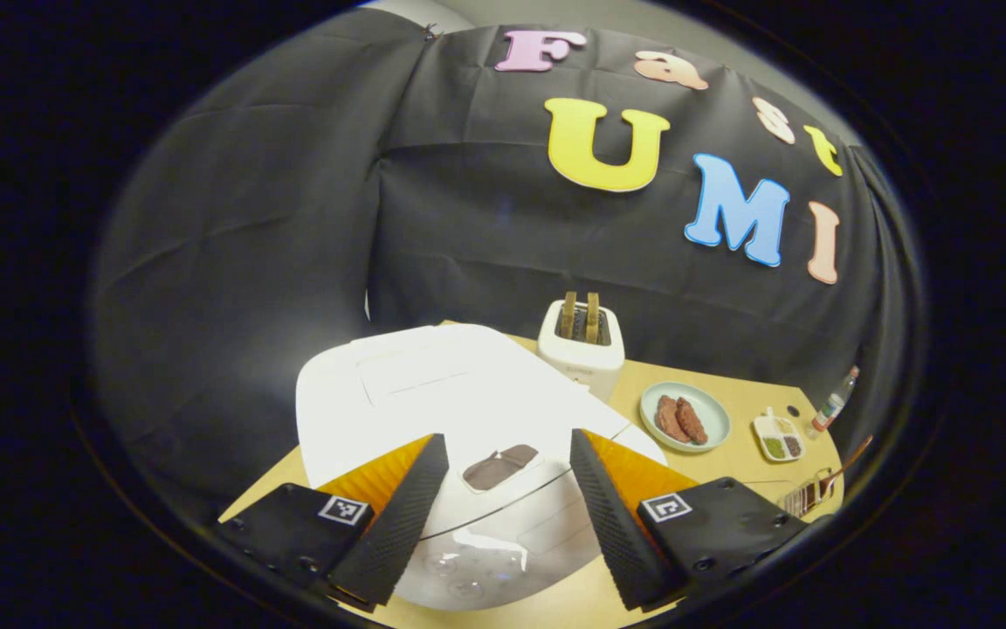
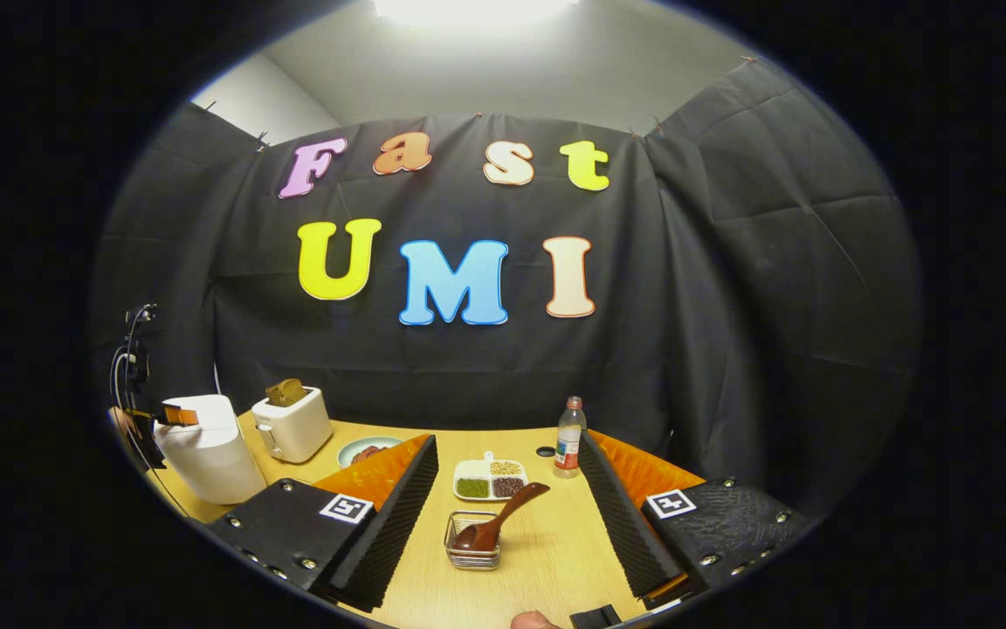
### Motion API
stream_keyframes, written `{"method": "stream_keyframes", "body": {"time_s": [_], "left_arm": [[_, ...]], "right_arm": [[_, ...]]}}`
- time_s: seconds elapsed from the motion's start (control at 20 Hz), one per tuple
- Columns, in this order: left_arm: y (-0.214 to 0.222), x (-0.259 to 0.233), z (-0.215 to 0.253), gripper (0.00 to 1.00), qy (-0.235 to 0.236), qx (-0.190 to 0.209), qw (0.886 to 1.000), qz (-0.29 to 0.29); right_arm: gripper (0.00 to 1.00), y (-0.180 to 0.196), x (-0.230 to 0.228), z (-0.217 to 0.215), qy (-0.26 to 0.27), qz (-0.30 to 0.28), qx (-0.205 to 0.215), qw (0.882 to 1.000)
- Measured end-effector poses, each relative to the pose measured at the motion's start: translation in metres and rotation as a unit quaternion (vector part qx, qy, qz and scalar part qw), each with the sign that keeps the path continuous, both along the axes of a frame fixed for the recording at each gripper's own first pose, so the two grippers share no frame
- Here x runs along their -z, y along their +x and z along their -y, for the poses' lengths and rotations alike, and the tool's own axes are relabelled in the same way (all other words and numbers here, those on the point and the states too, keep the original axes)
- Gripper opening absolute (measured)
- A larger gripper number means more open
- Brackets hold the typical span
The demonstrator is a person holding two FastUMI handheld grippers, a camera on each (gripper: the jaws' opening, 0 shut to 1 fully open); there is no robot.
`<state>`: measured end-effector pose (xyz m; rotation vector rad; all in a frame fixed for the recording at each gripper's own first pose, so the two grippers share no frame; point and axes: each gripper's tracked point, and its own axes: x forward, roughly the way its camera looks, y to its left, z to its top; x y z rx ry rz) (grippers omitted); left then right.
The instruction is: Close the left gripper, press the button to open the rice cooker; take a wooden spoon from the chopstick holder with the right hand, scoop a spoonful of rice and pour it into the rice cooker, then put the wooden spoon back into the chopstick holder.
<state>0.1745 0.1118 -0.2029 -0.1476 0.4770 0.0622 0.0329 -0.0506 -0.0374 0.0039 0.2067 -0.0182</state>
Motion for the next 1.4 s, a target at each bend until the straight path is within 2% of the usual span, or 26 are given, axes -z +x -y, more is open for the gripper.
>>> {"method": "stream_keyframes", "body": {"time_s": [0.2, 0.3, 0.55, 0.75, 0.85, 1.0, 1.25, 1.4], "left_arm": [[-0.028, -0.079, 0.018, 0.97, 0.035, 0.037, 0.994, 0.097], [-0.051, -0.118, 0.031, 0.95, 0.036, 0.051, 0.988, 0.138], [-0.103, -0.177, 0.048, 0.96, 0.044, 0.069, 0.978, 0.192], [-0.139, -0.193, 0.053, 0.96, 0.065, 0.076, 0.972, 0.212], [-0.157, -0.188, 0.056, 0.96, 0.068, 0.077, 0.972, 0.213], [-0.181, -0.190, 0.055, 0.95, 0.061, 0.053, 0.971, 0.225], [-0.199, -0.208, 0.067, 0.96, 0.063, 0.054, 0.963, 0.257], [-0.200, -0.210, 0.069, 0.96, 0.057, 0.052, 0.964, 0.254]], "right_arm": [[0.98, 0.004, -0.023, -0.025, 0.011, 0.025, -0.026, 0.999], [0.98, 0.004, -0.037, -0.040, 0.021, 0.041, -0.039, 0.998], [0.98, 0.004, -0.061, -0.066, 0.024, 0.071, -0.060, 0.995], [0.98, 0.001, -0.069, -0.083, 0.016, 0.096, -0.079, 0.992], [0.98, -0.005, -0.061, -0.085, 0.010, 0.091, -0.083, 0.992], [0.98, -0.007, -0.054, -0.091, 0.021, 0.085, -0.087, 0.992], [0.98, -0.013, -0.054, -0.097, 0.028, 0.091, -0.088, 0.992], [0.98, -0.015, -0.055, -0.101, 0.028, 0.096, -0.093, 0.991]]}}
